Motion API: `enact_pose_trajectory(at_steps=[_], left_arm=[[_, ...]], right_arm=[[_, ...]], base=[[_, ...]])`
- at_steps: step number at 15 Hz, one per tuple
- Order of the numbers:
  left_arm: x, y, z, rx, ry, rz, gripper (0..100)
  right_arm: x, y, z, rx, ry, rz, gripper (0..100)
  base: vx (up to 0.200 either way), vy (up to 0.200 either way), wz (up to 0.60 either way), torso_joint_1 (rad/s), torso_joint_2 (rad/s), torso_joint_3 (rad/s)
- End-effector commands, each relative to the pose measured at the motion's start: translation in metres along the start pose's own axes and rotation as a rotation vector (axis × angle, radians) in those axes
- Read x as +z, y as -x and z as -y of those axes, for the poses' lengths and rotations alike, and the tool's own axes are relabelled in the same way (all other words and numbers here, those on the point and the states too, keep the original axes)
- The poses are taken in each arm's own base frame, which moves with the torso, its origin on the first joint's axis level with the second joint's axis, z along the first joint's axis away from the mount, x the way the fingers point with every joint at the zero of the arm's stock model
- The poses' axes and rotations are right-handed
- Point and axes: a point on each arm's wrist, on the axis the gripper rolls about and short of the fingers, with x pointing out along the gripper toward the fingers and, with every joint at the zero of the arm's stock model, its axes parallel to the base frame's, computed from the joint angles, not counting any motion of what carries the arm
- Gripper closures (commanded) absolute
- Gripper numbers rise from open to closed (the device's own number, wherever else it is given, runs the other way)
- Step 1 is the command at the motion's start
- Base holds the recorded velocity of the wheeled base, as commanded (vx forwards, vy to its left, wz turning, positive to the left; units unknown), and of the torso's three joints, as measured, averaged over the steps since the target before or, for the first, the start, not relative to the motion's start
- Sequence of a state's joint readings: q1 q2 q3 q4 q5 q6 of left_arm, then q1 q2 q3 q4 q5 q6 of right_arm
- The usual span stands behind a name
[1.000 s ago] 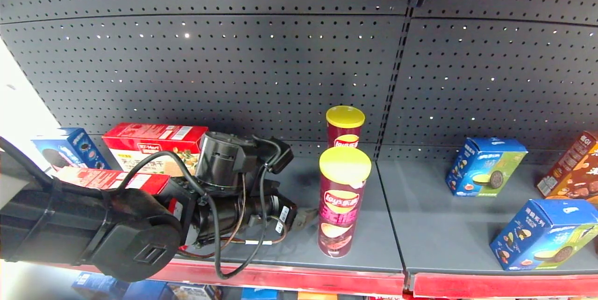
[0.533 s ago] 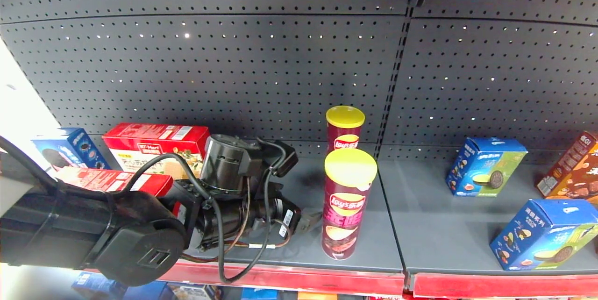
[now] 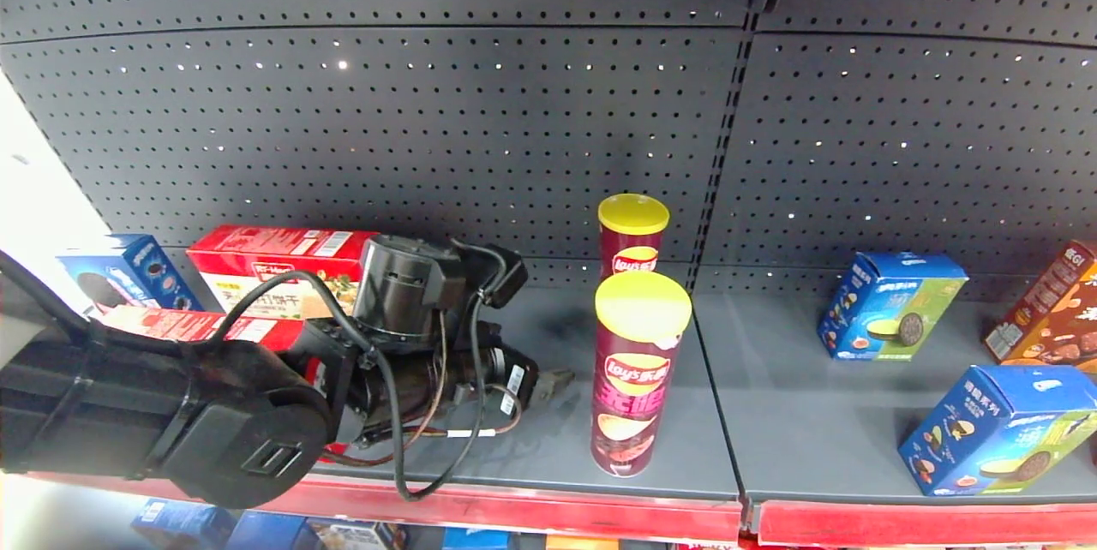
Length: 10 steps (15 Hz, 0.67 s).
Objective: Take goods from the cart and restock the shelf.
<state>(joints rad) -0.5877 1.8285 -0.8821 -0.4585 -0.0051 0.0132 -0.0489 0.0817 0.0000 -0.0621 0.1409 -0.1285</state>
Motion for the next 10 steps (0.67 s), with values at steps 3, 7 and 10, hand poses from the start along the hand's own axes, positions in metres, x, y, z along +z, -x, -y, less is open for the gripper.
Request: enact_pose_trajectory(at_steps=[3,7,10], left_arm=[[0.039,0.049,-0.007,0.043,0.039,0.184,0],[0.065,0.103,-0.011,0.084,0.048,0.348,0],[0.066,0.161,-0.037,0.208,0.088,0.475,0]], right_arm=[[0.0,0.0,0.0,0.0,0.0,0.0,0],[0.0,0.0,0.0,0.0,0.0,0.0,0],[0.0,0.0,0.0,-0.001,0.0,-0.001,0]], base=[[0.0,0.0,0.0,0.0,0.0,0.0],[0.0,0.0,0.0,0.0,0.0,0.0],[0.0,0.0,0.0,0.0,0.0,0.0]])
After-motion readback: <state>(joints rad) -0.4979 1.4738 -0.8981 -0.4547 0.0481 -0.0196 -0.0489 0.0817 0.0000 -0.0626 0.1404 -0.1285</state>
